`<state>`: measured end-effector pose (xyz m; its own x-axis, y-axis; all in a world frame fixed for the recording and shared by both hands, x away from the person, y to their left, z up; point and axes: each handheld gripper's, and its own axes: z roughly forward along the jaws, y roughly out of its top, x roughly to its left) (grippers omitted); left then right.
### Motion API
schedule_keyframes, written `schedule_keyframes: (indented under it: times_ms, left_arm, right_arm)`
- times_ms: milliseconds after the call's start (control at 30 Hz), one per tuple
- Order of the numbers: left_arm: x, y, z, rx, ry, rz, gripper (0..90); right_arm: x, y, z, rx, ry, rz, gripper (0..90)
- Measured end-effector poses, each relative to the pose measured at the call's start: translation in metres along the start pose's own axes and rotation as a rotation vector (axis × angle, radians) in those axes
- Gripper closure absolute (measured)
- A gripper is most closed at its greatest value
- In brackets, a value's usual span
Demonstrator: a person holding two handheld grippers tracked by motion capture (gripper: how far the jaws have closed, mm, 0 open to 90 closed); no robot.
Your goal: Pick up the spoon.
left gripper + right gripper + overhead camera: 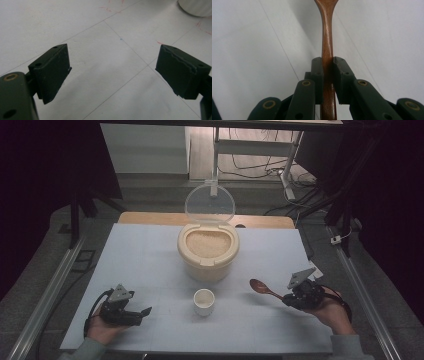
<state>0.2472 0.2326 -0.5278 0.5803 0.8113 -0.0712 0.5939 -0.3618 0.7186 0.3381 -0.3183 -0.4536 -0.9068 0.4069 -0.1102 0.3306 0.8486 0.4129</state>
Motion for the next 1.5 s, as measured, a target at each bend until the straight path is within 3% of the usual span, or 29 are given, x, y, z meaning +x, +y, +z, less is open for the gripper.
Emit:
schedule_keyframes:
  times_ms: [333,833,1500]
  left_arm:
    - [0.0,0.001,0.001,0.001,0.002,0.0,11.6]
    - [0.0,0.005,0.003,-0.005,-0.006,-0.006,11.6]
    - [-0.001,0.006,0.003,-0.004,-0.016,-0.001,11.6]
  right_arm:
    - [0.015,0.021,-0.01,-0.091,0.021,-0.061,78.8]
    - [0.04,0.056,-0.006,-0.141,0.068,-0.145,78.8]
    - [0.064,0.108,0.0,-0.194,0.118,-0.26,78.8]
